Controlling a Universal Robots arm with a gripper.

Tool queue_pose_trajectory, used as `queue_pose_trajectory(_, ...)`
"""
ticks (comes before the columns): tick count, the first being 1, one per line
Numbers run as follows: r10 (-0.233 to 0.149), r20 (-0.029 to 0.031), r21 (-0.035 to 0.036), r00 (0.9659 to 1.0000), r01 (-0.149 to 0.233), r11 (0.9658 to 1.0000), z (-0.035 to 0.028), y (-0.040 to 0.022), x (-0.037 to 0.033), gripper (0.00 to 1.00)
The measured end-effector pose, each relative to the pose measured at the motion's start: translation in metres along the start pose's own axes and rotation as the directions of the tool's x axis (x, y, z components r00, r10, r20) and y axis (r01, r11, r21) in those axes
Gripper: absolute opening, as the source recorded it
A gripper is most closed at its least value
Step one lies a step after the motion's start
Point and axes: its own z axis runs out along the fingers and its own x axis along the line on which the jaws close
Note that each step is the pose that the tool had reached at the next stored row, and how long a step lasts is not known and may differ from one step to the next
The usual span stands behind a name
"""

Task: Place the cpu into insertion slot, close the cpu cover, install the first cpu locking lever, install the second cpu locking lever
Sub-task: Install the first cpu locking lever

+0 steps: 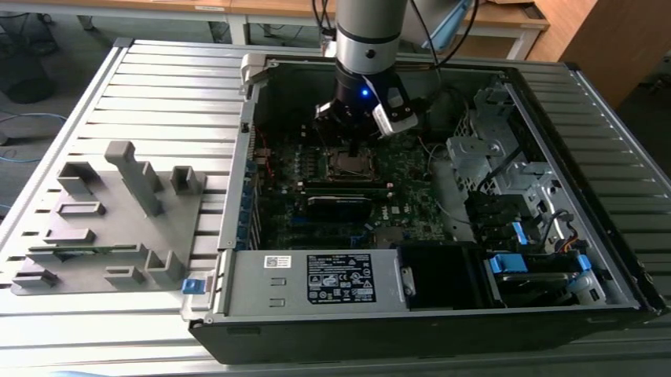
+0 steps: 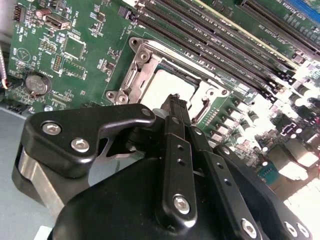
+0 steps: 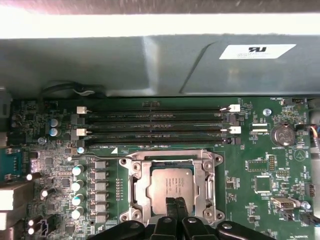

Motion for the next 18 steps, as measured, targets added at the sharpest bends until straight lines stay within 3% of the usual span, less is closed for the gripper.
queue_pose_trajectory(3, 0.000, 0.0000, 0.0000, 1.0000, 0.000, 1.0000, -0.0058, 0.0002, -0.0002, 0.11)
queue_pose_trajectory(8, 0.000, 0.0001, 0.0001, 1.0000, 0.000, 1.0000, -0.0065, 0.0002, 0.0009, 0.11)
queue_pose_trajectory(12, 0.000, 0.0024, -0.0001, 1.0000, 0.000, 1.0000, -0.0064, -0.0001, 0.0114, 0.11)
queue_pose_trajectory(18, 0.000, 0.0098, -0.0004, 1.0000, 0.000, 1.0000, -0.0065, -0.0009, 0.0348, 0.11)
